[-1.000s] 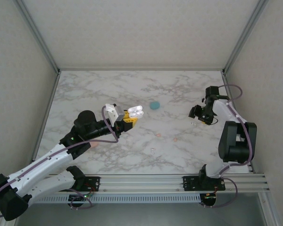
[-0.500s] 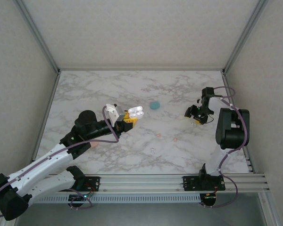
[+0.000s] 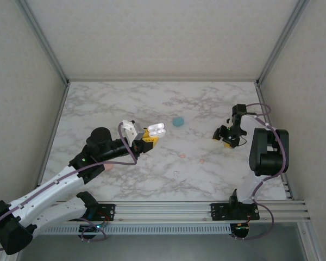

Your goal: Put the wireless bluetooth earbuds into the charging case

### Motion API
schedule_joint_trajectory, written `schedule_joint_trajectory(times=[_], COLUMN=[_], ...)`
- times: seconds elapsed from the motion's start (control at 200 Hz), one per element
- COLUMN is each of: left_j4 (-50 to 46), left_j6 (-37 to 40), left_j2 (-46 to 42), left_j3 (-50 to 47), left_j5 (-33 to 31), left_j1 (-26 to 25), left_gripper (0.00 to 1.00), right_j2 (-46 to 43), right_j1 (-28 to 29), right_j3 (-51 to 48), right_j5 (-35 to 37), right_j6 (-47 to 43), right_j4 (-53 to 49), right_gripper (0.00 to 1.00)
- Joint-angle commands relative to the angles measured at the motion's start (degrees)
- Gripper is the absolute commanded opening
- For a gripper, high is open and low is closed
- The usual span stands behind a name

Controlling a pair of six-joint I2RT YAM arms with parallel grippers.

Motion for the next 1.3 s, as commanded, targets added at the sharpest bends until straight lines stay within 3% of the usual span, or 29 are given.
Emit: schedule_joint_trajectory(times=[0.0,0.155,0.335,0.445,0.526,0.701,1.296], left_j4=[0.49,0.41,0.19,0.14,0.22,0.63,0.14], left_j6=[0.46,0.48,0.35,0.44,0.47,0.42,0.58], left_j2=[-0.76,-0.75,-1.11,-1.19,-1.06,-0.44,-0.44], left_j3=[0.29,0.32,0.18,0.05,0.05,0.32,0.31], left_j5=[-0.24,-0.24,-0.57,-0.77,-0.82,-0.60,-1.04], left_j1=[-0.44,-0.44,-0.44,-0.44,-0.44,-0.44,-0.44], left_gripper=[0.16,0.16,0.16,0.16,0.16,0.16,0.16], right_j2=[-2.13,-1.84,-2.55,-1.21,0.80,3.67,8.34], right_j1=[1.37,2.07,2.83,3.81,4.47,6.34,7.74], right_j3=[-0.96,-0.50,0.77,2.82,4.82,8.03,10.42], right_j5=[-1.42,-0.49,8.08,11.53,13.06,16.67,16.08], right_j6=[0.64,1.23,1.27,0.23,0.49,1.45,1.19], right_j4=[-2.21,-3.83,-5.42,-6.57,-8.02,-9.57,-11.40], right_gripper=[0.59,0.58,0.57,0.52,0.44,0.41,0.40])
